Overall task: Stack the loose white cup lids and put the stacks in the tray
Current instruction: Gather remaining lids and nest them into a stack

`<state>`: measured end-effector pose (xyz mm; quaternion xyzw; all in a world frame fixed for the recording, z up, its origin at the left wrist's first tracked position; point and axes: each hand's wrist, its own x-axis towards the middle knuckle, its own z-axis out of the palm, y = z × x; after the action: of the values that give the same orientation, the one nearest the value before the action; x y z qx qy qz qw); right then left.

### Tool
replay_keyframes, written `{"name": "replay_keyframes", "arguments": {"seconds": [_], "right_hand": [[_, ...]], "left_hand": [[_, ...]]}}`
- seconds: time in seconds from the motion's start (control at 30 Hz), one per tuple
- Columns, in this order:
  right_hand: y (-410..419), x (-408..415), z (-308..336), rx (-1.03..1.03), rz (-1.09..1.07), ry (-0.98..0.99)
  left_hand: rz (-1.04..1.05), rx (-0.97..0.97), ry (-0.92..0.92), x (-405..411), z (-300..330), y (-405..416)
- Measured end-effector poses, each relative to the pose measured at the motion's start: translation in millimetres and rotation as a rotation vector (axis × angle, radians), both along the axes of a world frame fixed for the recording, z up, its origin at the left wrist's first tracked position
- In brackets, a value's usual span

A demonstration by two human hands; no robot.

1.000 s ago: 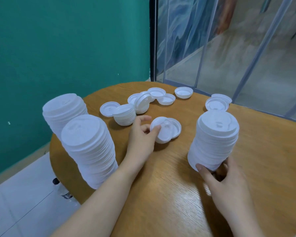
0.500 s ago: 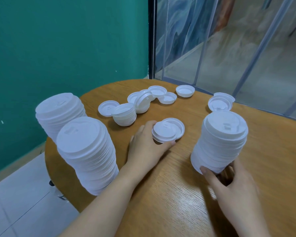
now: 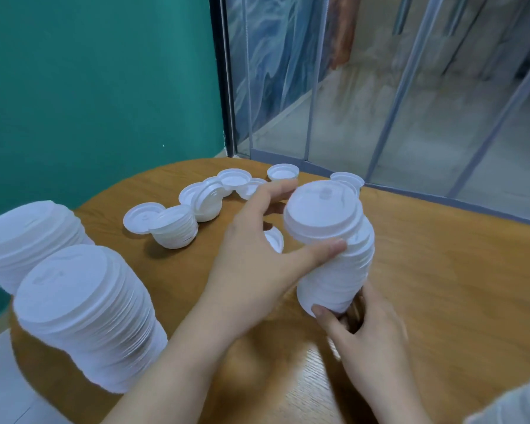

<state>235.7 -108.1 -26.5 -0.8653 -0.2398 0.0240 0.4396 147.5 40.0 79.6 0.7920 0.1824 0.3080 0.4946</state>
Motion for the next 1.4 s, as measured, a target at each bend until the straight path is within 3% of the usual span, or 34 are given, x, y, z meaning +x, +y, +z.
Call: {"name": "replay_keyframes", "arguments": {"seconds": [0.4,0.77,1.4], "right_hand": [[-0.4,2.1,-0.1,-0.016,-0.005,-0.002],[-1.4,2.9,-4.1,-0.008,-0.003,-0.001],[-0.7,3.7,-7.1,-0.067,-0.001,-0.040]], "left_hand": [[-0.039,0.063,0.043,28.3,-18.1,-4.4],[-0.069,-0.056,0.007,31.7,-22.0,-4.7],[-0.129,-0.028,0.019,30.1,-23.0,-7.8]]}}
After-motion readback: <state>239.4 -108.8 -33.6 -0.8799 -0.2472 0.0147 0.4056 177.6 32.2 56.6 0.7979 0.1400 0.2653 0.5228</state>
